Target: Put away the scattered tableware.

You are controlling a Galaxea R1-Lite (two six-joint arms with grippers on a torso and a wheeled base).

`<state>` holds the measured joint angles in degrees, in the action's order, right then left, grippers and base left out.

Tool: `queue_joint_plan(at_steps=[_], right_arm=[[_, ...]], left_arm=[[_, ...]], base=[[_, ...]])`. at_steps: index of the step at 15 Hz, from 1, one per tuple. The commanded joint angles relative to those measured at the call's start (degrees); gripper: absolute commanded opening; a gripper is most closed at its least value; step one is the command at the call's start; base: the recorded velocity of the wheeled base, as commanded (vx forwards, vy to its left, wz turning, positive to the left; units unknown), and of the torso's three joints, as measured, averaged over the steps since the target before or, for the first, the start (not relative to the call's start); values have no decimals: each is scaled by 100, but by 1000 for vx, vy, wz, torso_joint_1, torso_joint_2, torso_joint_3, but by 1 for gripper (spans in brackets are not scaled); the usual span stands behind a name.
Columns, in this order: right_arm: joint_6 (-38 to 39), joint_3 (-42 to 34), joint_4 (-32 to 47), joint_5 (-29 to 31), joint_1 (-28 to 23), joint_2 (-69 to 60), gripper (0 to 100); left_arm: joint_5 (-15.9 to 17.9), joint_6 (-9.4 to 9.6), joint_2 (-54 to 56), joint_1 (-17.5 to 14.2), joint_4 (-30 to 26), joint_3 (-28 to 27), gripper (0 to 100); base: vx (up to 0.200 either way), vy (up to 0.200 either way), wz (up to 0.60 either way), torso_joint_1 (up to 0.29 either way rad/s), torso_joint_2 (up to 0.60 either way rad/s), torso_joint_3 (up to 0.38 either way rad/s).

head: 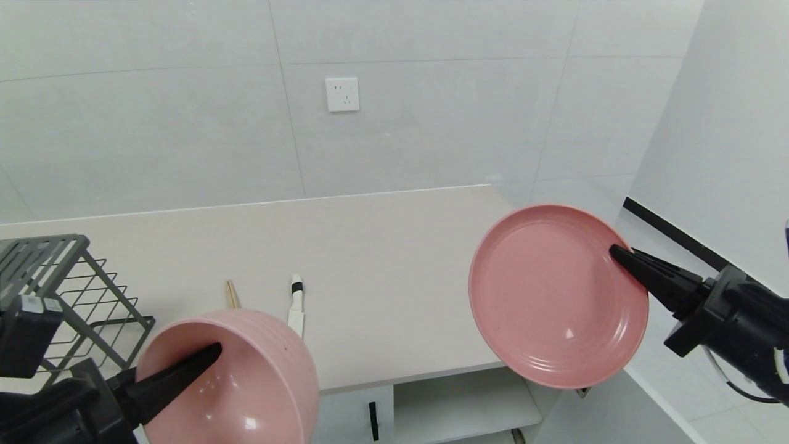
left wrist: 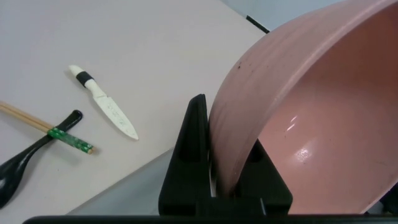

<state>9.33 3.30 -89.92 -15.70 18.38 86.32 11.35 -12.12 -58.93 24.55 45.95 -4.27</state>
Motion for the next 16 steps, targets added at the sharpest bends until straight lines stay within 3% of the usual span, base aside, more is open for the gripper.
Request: queue_joint_plan(at_steps=[1,4,7,16], right_arm=[[-1,-14,-8,-3,16,7,0],[-10,-67,-8,-3,69,25,0],[-10,-93,-8,-3,157,25,0],[-19,-172,-8,-3,166,192,0]], left_arm=[[8,-1,4,-3,11,-4,0],[8,8,110,6,2,-4,0],[8,236,171,6,2,5,0],[-1,227,180,6,-16,5,0]], base=[[0,0,0,-154,388,222],[0,0,0,-212,505,282],[0,0,0,-224,549,320],[0,0,0,-192,518,322]])
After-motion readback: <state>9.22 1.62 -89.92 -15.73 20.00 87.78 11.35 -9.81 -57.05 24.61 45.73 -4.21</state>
